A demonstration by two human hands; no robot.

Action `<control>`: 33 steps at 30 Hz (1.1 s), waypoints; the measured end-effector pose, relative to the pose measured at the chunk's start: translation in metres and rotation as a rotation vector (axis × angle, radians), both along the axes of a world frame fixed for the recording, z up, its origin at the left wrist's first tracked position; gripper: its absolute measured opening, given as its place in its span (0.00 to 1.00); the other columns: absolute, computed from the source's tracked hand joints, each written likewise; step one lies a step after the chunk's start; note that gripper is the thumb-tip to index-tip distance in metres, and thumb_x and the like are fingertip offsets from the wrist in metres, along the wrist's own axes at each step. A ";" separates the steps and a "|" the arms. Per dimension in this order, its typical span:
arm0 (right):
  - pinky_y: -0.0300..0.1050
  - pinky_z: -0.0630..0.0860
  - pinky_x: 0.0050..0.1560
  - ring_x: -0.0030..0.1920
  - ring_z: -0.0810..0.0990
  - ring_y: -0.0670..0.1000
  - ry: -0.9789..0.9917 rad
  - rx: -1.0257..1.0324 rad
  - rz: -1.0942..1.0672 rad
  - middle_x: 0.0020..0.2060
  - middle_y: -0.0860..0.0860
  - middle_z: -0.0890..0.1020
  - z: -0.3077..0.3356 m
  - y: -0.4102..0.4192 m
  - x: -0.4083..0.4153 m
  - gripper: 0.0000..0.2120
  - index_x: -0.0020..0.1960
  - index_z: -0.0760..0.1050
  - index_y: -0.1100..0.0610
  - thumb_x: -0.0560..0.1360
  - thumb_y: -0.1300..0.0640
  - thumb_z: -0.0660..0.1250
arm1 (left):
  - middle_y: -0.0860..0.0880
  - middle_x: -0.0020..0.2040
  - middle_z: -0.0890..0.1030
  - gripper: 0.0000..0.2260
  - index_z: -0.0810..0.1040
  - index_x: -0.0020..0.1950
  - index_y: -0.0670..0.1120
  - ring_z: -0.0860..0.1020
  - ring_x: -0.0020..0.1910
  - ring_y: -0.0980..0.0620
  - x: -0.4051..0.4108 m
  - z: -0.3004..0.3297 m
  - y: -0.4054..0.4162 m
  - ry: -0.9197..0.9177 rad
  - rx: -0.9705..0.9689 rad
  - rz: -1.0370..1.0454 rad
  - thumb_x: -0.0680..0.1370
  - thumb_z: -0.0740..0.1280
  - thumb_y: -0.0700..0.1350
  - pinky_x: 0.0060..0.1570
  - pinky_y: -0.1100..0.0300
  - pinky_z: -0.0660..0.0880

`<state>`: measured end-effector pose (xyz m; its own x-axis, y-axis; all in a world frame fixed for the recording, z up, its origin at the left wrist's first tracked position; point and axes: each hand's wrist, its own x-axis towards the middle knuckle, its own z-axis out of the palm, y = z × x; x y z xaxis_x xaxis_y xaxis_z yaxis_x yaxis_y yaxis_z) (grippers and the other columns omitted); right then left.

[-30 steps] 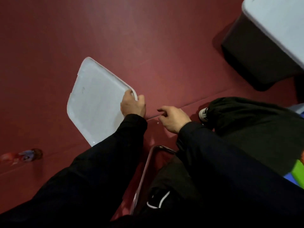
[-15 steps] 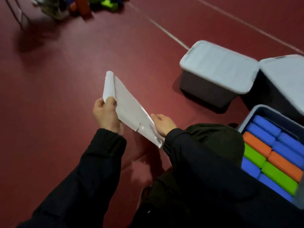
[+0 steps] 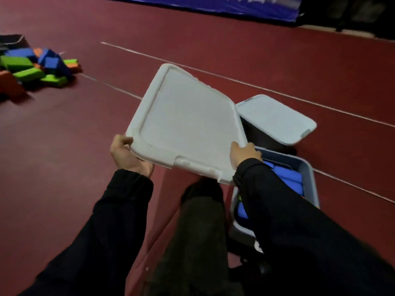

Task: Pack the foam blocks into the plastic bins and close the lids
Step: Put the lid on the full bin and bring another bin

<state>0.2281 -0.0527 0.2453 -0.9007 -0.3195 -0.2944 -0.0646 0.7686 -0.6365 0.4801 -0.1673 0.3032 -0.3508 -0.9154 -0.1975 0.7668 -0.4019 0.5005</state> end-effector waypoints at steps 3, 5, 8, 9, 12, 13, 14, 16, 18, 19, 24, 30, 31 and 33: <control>0.48 0.73 0.55 0.58 0.80 0.63 -0.044 -0.239 -0.212 0.60 0.59 0.82 -0.009 0.064 -0.056 0.26 0.66 0.75 0.58 0.78 0.39 0.63 | 0.39 0.67 0.78 0.24 0.74 0.62 0.42 0.79 0.63 0.37 -0.054 -0.012 0.018 -0.030 -0.016 -0.183 0.66 0.61 0.43 0.66 0.42 0.72; 0.48 0.74 0.53 0.55 0.81 0.62 0.027 -0.328 -0.317 0.57 0.56 0.83 -0.014 0.108 -0.081 0.23 0.64 0.78 0.56 0.78 0.41 0.65 | 0.42 0.62 0.81 0.20 0.78 0.63 0.43 0.81 0.59 0.41 -0.091 -0.028 0.032 -0.161 -0.067 -0.281 0.73 0.59 0.47 0.63 0.48 0.75; 0.49 0.76 0.55 0.55 0.81 0.61 0.095 -0.298 -0.412 0.56 0.53 0.84 -0.030 0.167 -0.107 0.19 0.64 0.79 0.53 0.79 0.43 0.64 | 0.46 0.57 0.84 0.22 0.81 0.59 0.45 0.83 0.55 0.45 -0.143 -0.080 0.053 -0.613 -0.117 -0.323 0.74 0.68 0.58 0.55 0.50 0.78; 0.51 0.77 0.56 0.54 0.81 0.61 0.104 -0.269 -0.435 0.55 0.53 0.84 -0.040 0.185 -0.113 0.19 0.62 0.79 0.52 0.79 0.42 0.64 | 0.44 0.57 0.84 0.22 0.80 0.59 0.43 0.82 0.55 0.45 -0.157 -0.101 0.061 -0.799 -0.131 -0.337 0.75 0.69 0.59 0.53 0.51 0.78; 0.53 0.78 0.55 0.51 0.81 0.61 0.106 -0.148 -0.493 0.52 0.52 0.84 -0.076 0.231 -0.127 0.19 0.60 0.80 0.51 0.78 0.40 0.63 | 0.43 0.50 0.81 0.15 0.79 0.52 0.39 0.78 0.50 0.44 -0.187 -0.161 0.082 -1.149 -0.157 -0.461 0.80 0.67 0.52 0.51 0.55 0.73; 0.54 0.79 0.55 0.50 0.81 0.61 0.099 -0.113 -0.513 0.51 0.52 0.84 -0.089 0.243 -0.131 0.19 0.59 0.80 0.50 0.78 0.39 0.62 | 0.44 0.46 0.80 0.15 0.78 0.47 0.39 0.78 0.49 0.44 -0.194 -0.179 0.088 -1.207 -0.155 -0.534 0.80 0.67 0.51 0.51 0.55 0.73; 0.55 0.80 0.54 0.49 0.81 0.61 0.086 -0.079 -0.531 0.50 0.52 0.84 -0.102 0.253 -0.135 0.19 0.59 0.80 0.50 0.77 0.39 0.62 | 0.44 0.45 0.81 0.15 0.77 0.43 0.40 0.79 0.49 0.43 -0.199 -0.196 0.094 -1.259 -0.164 -0.596 0.80 0.67 0.52 0.52 0.54 0.74; 0.55 0.80 0.54 0.47 0.82 0.61 0.038 -0.026 -0.546 0.49 0.51 0.84 -0.127 0.267 -0.144 0.19 0.58 0.80 0.49 0.77 0.39 0.61 | 0.43 0.46 0.82 0.16 0.79 0.43 0.43 0.80 0.49 0.41 -0.207 -0.225 0.103 -1.367 -0.196 -0.680 0.79 0.67 0.55 0.55 0.51 0.77; 0.55 0.80 0.54 0.48 0.82 0.60 -0.005 -0.003 -0.555 0.50 0.51 0.85 -0.153 0.274 -0.150 0.21 0.60 0.80 0.48 0.76 0.37 0.61 | 0.44 0.46 0.82 0.17 0.80 0.47 0.43 0.80 0.49 0.41 -0.213 -0.249 0.109 -1.462 -0.232 -0.715 0.78 0.67 0.57 0.53 0.51 0.77; 0.56 0.80 0.55 0.49 0.82 0.60 -0.034 0.000 -0.554 0.51 0.51 0.85 -0.168 0.275 -0.153 0.22 0.61 0.79 0.47 0.75 0.36 0.60 | 0.44 0.47 0.83 0.17 0.81 0.48 0.42 0.80 0.49 0.41 -0.216 -0.256 0.111 -1.511 -0.254 -0.730 0.79 0.67 0.57 0.51 0.53 0.75; 0.58 0.76 0.62 0.59 0.77 0.63 -0.087 0.220 -0.494 0.59 0.58 0.80 -0.219 0.274 -0.180 0.29 0.70 0.75 0.47 0.76 0.33 0.55 | 0.42 0.47 0.84 0.19 0.83 0.45 0.41 0.81 0.48 0.42 -0.222 -0.292 0.114 -1.747 -0.388 -1.000 0.79 0.65 0.57 0.45 0.57 0.74; 0.57 0.71 0.63 0.63 0.74 0.64 -0.130 0.254 -0.412 0.64 0.60 0.75 -0.243 0.281 -0.194 0.23 0.72 0.74 0.48 0.81 0.38 0.60 | 0.45 0.51 0.84 0.16 0.76 0.58 0.45 0.82 0.50 0.44 -0.249 -0.307 0.119 -1.660 -0.472 -1.008 0.77 0.65 0.55 0.54 0.52 0.78; 0.57 0.72 0.64 0.65 0.74 0.64 -0.167 0.197 -0.424 0.66 0.59 0.76 -0.250 0.284 -0.196 0.25 0.74 0.71 0.48 0.81 0.38 0.59 | 0.46 0.52 0.84 0.15 0.77 0.58 0.47 0.82 0.51 0.44 -0.258 -0.307 0.120 -1.633 -0.488 -0.990 0.78 0.64 0.55 0.57 0.50 0.78; 0.54 0.73 0.65 0.66 0.76 0.62 -0.238 0.107 -0.432 0.68 0.55 0.78 -0.261 0.291 -0.202 0.27 0.76 0.68 0.48 0.81 0.37 0.58 | 0.45 0.52 0.84 0.15 0.78 0.56 0.47 0.81 0.52 0.43 -0.270 -0.309 0.121 -1.581 -0.444 -0.924 0.79 0.64 0.56 0.58 0.50 0.77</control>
<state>0.0260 0.2382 -0.0153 -0.8478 0.1107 -0.5186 0.4112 0.7546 -0.5113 0.2102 -0.0466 -0.0054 -0.4530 -0.6384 -0.6223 -0.7963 -0.0242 0.6044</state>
